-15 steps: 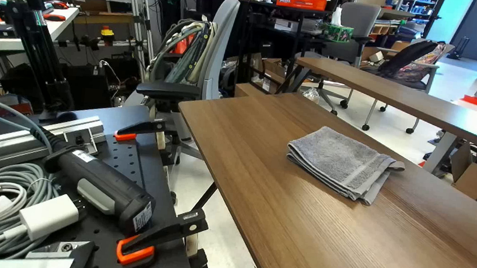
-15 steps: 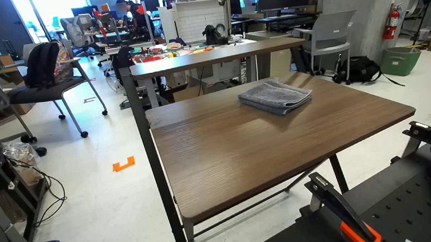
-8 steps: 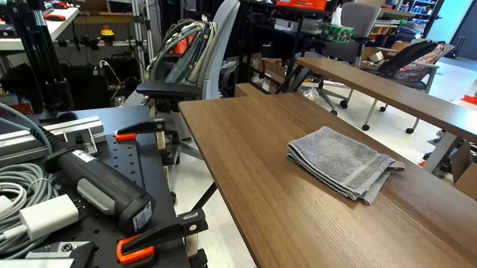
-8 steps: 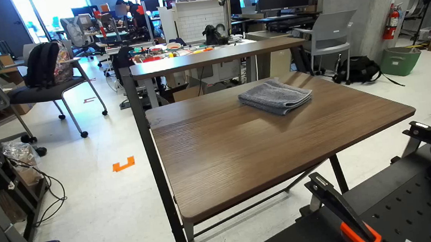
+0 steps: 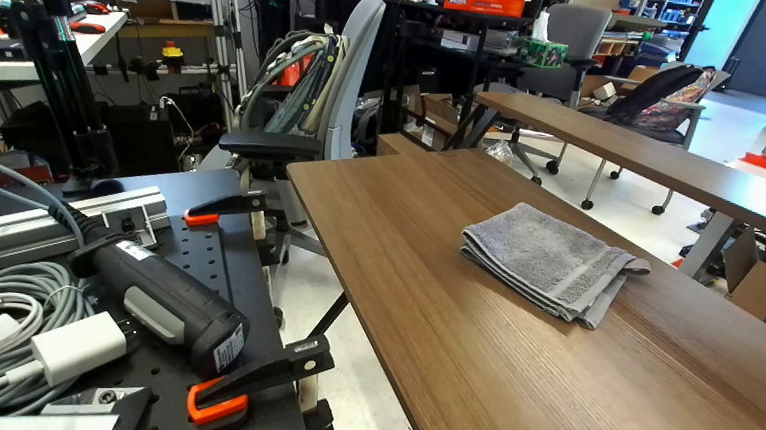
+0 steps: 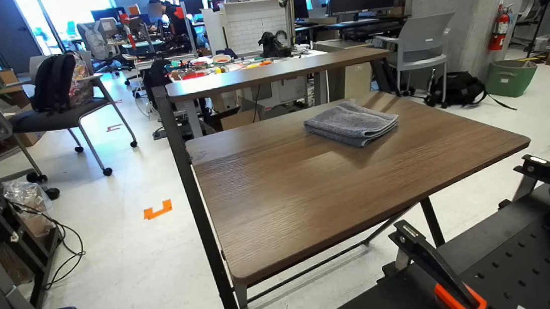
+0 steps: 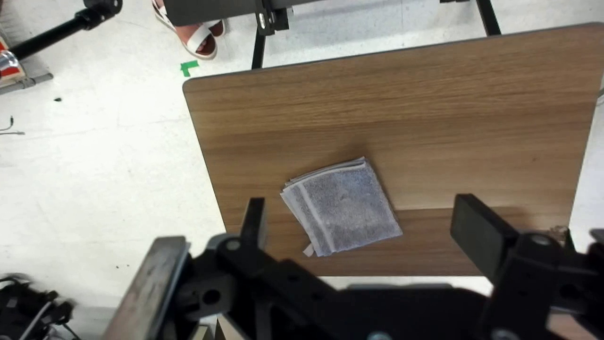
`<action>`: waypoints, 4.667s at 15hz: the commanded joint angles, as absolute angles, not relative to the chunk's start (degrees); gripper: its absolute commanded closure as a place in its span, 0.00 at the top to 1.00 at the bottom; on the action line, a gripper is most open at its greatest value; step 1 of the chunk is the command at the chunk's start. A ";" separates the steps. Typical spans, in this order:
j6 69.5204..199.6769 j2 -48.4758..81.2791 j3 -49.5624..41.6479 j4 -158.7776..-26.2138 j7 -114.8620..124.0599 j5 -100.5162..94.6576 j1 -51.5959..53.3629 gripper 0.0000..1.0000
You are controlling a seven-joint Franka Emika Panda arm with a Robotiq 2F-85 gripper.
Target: Move the towel to the left
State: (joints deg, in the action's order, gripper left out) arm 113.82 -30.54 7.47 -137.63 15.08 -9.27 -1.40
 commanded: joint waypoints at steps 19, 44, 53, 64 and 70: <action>122.82 22.48 -2.47 -106.56 6.28 -1.39 -3.00 1.00; 141.01 39.98 -2.61 -99.29 4.40 -2.80 -2.59 1.00; 143.42 46.65 -0.71 -96.25 -2.13 -2.44 -3.38 1.00; 141.45 49.95 1.56 -96.89 -8.57 -4.67 -0.34 1.00; 139.49 52.22 1.36 -95.61 -7.40 -8.04 4.88 1.00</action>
